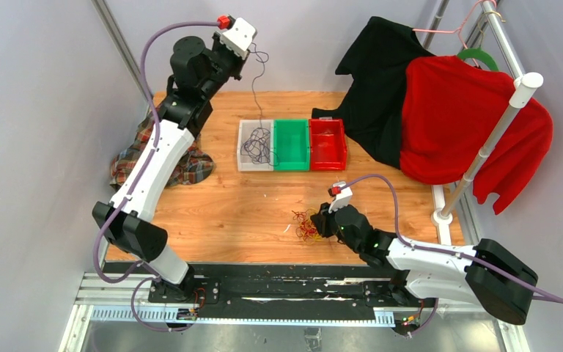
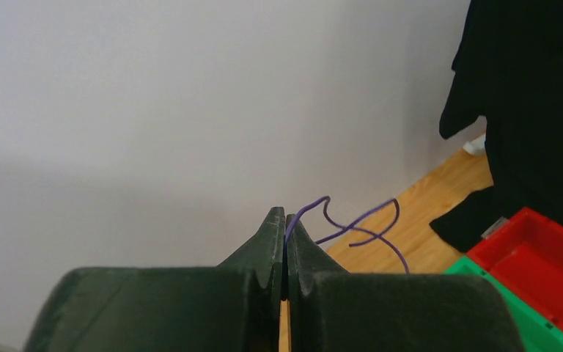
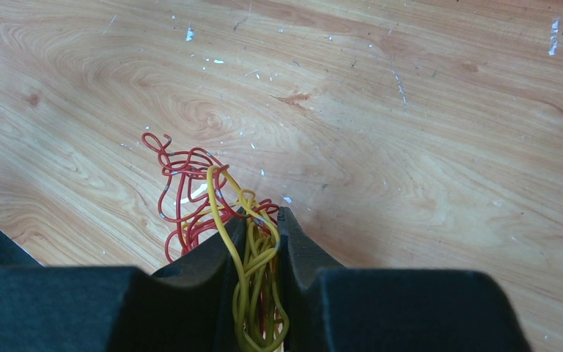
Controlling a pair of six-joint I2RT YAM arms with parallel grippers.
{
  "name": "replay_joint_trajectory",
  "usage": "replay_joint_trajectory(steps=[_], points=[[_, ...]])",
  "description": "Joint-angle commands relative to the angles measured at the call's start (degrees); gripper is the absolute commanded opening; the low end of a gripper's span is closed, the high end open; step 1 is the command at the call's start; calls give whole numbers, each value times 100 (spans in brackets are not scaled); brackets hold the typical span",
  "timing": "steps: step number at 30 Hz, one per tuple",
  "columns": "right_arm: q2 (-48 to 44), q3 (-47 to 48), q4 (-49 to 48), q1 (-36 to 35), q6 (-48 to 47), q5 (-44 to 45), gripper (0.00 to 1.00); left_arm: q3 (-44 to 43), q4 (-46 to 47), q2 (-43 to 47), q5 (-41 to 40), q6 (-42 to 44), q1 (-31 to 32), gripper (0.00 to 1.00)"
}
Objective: Untangle the cables
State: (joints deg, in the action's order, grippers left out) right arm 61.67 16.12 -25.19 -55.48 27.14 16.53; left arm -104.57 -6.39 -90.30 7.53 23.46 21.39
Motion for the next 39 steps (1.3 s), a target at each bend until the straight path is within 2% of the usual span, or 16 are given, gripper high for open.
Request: replay_joint_trajectory(steps=[1, 12, 23, 27, 30, 36, 39], points=[[-113, -21, 26, 81, 65, 69, 1, 114, 221, -72, -212, 327, -21, 0], [-35, -7, -18, 99, 88, 44, 1, -423, 268, -137, -160, 360, -36, 1], [-105, -106, 5, 108, 115, 75, 1, 398, 344, -90, -230, 958, -30, 0], [-103, -135, 14, 117, 126, 82, 1, 412, 480, -144, -396, 1075, -39, 0], [-63, -119, 10, 115, 126, 74, 1, 148, 596, -181, -400, 982, -53, 1], [3, -83, -36, 123, 138, 26, 0, -1058, 221, -471, -204, 457, -49, 1], [-5, -98, -46, 126, 163, 13, 1, -1211, 432, -446, -339, 414, -47, 1]])
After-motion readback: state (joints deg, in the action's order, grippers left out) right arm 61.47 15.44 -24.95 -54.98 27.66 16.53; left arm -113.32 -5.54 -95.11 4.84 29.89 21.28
